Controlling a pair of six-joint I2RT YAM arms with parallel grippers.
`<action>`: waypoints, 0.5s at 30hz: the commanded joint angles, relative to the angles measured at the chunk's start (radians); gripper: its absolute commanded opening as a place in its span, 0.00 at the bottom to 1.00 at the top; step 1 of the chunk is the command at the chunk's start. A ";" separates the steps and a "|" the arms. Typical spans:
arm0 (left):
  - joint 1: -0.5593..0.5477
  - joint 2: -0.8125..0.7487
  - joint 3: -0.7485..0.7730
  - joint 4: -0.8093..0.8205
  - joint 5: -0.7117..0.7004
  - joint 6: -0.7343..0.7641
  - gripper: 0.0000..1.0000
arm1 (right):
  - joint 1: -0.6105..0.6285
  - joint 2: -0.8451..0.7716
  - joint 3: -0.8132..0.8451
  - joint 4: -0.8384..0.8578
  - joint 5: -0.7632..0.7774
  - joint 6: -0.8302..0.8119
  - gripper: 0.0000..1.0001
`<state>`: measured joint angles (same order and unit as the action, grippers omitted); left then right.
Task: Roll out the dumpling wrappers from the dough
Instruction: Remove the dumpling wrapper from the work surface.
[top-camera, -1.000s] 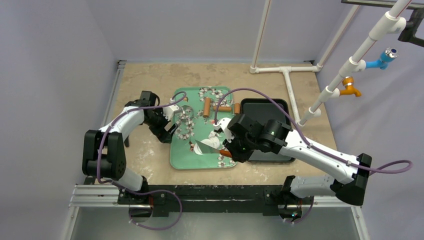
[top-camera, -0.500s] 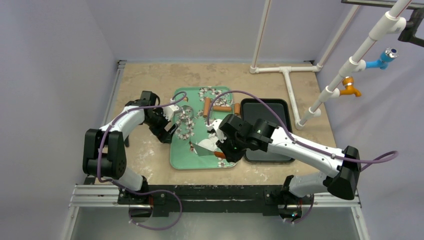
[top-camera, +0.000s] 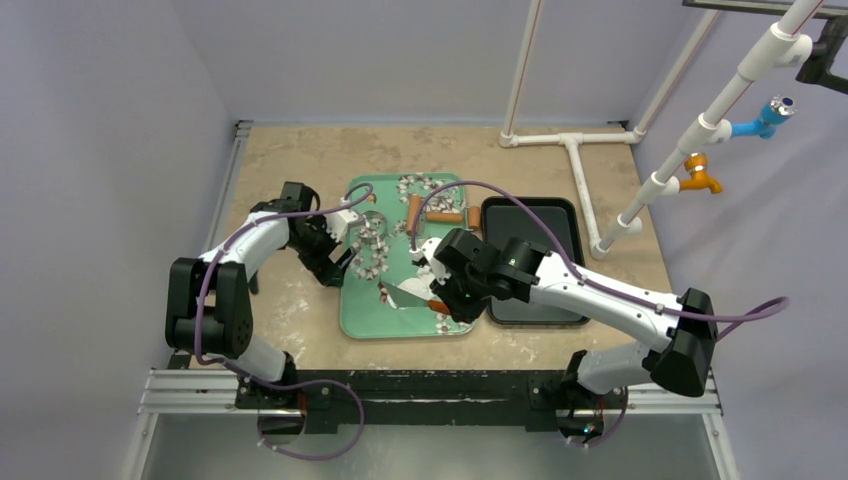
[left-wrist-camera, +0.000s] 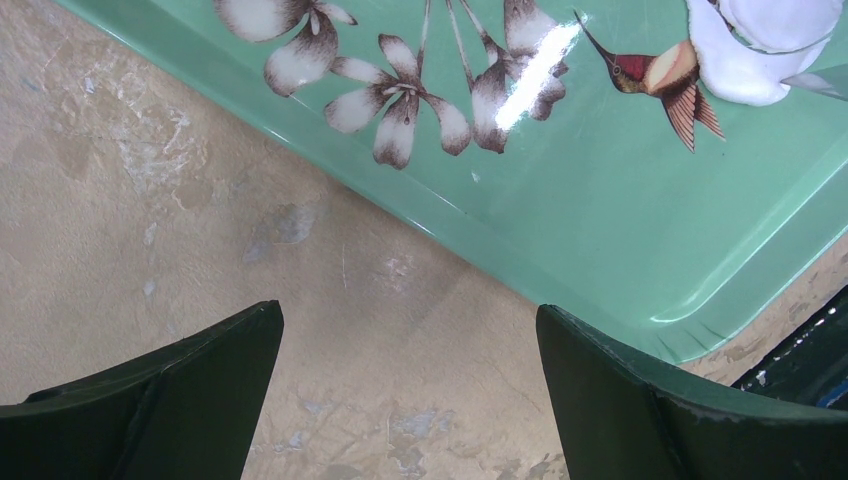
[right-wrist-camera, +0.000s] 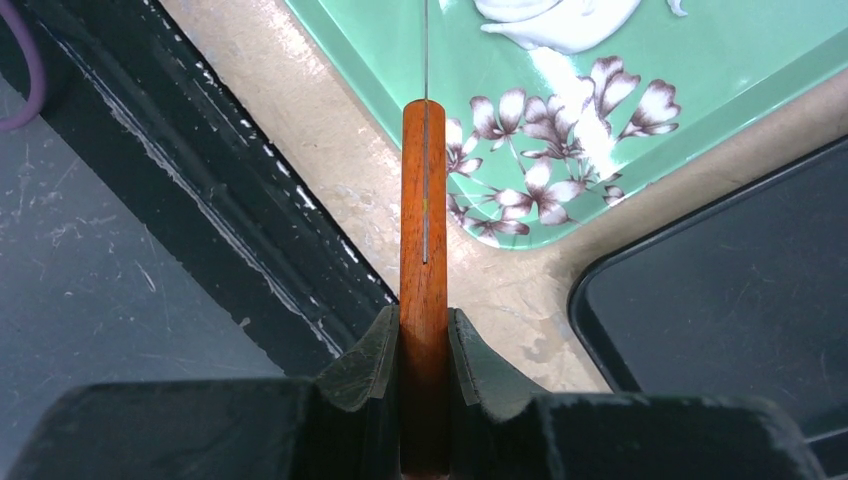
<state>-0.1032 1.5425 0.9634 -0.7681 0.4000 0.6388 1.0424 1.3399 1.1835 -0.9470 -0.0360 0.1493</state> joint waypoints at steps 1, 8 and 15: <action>-0.004 -0.005 0.035 -0.001 0.017 0.001 1.00 | -0.001 0.013 0.021 0.041 0.040 -0.014 0.00; -0.004 -0.007 0.032 0.000 0.019 0.000 1.00 | 0.000 0.035 0.019 0.083 0.057 -0.015 0.00; -0.004 -0.008 0.034 -0.004 0.022 0.002 1.00 | -0.001 0.068 0.045 0.144 0.072 -0.033 0.00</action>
<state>-0.1032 1.5425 0.9634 -0.7685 0.4000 0.6388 1.0424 1.3834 1.1927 -0.8890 -0.0242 0.1333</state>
